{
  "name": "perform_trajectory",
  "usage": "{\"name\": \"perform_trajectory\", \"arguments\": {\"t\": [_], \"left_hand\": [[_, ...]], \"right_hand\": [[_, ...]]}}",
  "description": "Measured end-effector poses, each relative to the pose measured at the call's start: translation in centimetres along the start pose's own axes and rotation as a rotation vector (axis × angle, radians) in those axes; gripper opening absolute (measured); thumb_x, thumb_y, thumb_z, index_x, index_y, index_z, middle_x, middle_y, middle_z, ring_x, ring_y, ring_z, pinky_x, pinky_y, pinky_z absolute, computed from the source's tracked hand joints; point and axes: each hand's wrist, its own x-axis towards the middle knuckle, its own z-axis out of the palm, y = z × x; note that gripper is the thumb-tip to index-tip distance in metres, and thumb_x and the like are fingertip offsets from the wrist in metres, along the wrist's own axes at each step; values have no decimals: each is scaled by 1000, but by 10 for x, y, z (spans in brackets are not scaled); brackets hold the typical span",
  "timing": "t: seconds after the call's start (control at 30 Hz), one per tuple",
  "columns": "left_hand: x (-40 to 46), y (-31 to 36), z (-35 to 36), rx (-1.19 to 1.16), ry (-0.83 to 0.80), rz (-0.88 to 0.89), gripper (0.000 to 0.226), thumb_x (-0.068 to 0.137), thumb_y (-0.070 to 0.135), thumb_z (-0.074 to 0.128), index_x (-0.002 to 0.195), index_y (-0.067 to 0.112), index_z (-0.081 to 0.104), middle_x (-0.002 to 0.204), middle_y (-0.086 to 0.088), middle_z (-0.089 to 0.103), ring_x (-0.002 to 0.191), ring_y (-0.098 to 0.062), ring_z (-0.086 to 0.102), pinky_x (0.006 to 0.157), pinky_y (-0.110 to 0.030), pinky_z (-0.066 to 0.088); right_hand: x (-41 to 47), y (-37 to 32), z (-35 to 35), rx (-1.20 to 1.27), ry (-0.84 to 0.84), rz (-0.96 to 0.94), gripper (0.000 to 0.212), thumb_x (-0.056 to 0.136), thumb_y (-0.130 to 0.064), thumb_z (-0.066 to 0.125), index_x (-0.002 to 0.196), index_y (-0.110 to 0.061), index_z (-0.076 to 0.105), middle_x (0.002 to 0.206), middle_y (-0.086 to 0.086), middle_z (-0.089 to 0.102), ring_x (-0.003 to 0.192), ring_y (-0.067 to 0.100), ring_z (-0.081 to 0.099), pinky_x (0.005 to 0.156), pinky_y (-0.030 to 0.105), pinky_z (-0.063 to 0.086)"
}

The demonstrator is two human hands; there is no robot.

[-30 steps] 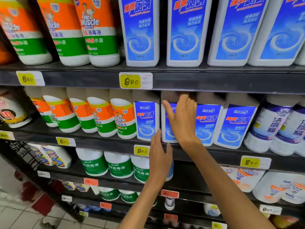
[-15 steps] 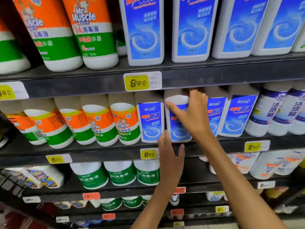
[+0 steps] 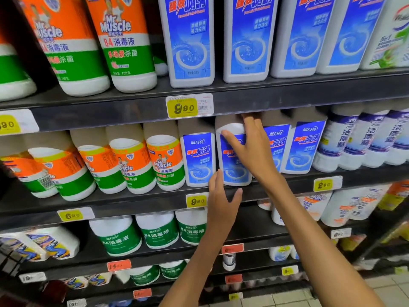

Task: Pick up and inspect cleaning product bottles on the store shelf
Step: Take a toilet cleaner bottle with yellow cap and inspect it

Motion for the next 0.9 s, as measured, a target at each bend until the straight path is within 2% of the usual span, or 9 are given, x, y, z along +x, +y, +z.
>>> {"name": "perform_trajectory", "arguments": {"t": [0.13,0.23,0.4,0.53,0.6,0.67,0.73,0.77,0.9], "left_hand": [[-3,5,0,-70,45,-1,60,88,11,65,140,0,37,140,-16,41,130,-23,43,109,-35,39],[-6,3,-7,-103,135,-12,50,86,11,67,130,2,47,127,-12,50,119,-21,51,93,-11,43],[-19,8,-18,-377,60,-105,40,86,11,66,121,3,50,116,-12,63,101,-15,64,78,-20,54],[-38,11,-32,-450,-35,-141,40,78,37,74,107,15,59,101,-3,70,87,-8,69,67,-15,53],[-47,8,-41,-449,-86,-111,49,72,58,70,103,20,62,95,4,73,85,-4,69,68,-14,51],[-54,1,-48,-476,-186,-139,63,66,71,63,105,23,64,99,5,74,94,-12,70,77,-23,54],[-60,-6,-54,-511,-290,-208,58,70,69,60,106,24,67,105,-2,73,99,-21,69,83,-36,54],[-63,-10,-56,-495,-339,-223,54,71,69,59,104,28,68,104,-1,73,98,-21,69,82,-34,54],[-69,-15,-52,-498,-406,-306,53,78,70,52,104,28,70,110,0,72,103,-17,67,89,-32,54]], "right_hand": [[-1,-1,-3,202,0,90,38,88,-32,65,104,-1,51,100,8,48,84,7,47,65,4,37],[-2,0,-7,317,7,123,38,88,-28,66,115,-4,54,105,6,51,94,13,53,68,5,41],[-17,-4,-19,615,-116,224,35,88,-23,65,121,-16,54,110,-3,60,86,4,65,67,10,50],[-29,-5,-30,816,-220,333,22,88,-27,64,108,-28,54,95,-13,66,78,1,69,59,16,54],[-32,-1,-34,919,-247,402,14,89,-32,60,103,-28,59,92,-8,71,81,7,71,65,23,59],[-33,5,-35,1123,-323,479,25,90,-41,54,107,-25,63,93,-5,74,87,12,71,76,30,58],[-33,7,-36,1375,-424,565,47,84,-47,53,120,-18,60,101,0,73,97,15,68,83,32,56],[-32,7,-35,1447,-466,596,54,81,-49,52,123,-17,58,105,2,72,101,17,67,85,33,55],[-35,5,-24,1505,-479,681,37,84,-46,53,106,-17,63,94,6,74,95,21,70,82,36,57]]}}
